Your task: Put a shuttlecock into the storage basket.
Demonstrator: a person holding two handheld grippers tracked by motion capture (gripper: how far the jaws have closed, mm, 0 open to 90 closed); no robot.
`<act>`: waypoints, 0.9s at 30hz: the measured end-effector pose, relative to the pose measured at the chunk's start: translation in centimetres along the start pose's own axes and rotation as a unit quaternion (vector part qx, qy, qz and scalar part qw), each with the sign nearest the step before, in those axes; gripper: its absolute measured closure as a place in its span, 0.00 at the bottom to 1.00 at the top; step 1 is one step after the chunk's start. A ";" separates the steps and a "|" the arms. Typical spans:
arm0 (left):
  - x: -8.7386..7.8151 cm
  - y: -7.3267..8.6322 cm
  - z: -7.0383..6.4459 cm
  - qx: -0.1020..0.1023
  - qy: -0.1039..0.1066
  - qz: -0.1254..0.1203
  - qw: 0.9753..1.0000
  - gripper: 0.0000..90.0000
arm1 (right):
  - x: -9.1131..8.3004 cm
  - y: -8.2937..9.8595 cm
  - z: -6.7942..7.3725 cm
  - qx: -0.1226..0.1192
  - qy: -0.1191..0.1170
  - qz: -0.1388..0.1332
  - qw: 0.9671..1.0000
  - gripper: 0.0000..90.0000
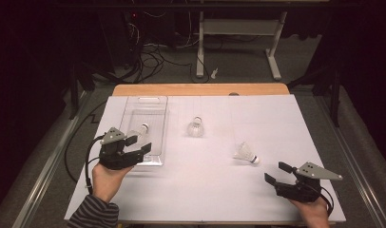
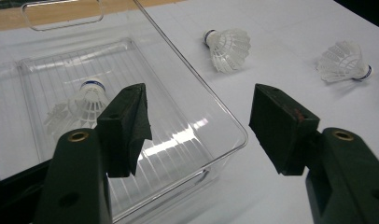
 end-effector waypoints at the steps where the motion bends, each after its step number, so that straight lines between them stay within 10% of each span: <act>1: 0.0 0.0 0.0 0.000 0.001 -0.001 1.000 0.42 | 0.0 0.0 0.0 0.000 0.000 0.000 1.000 0.31; 27: -1.0 1.7 -0.3 0.002 0.010 -0.011 1.000 0.41 | 0.0 0.0 -0.1 0.004 0.001 -0.002 1.000 0.31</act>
Point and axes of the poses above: each handheld gripper's, and its own axes: x roughly forward along the jaws, y roughly out of its underside, z roughly to its left, the point moved 2 cm from there along x, roughly forward along the jaws, and after that the axes turned 13 degrees about -x, right-handed, at the moved point
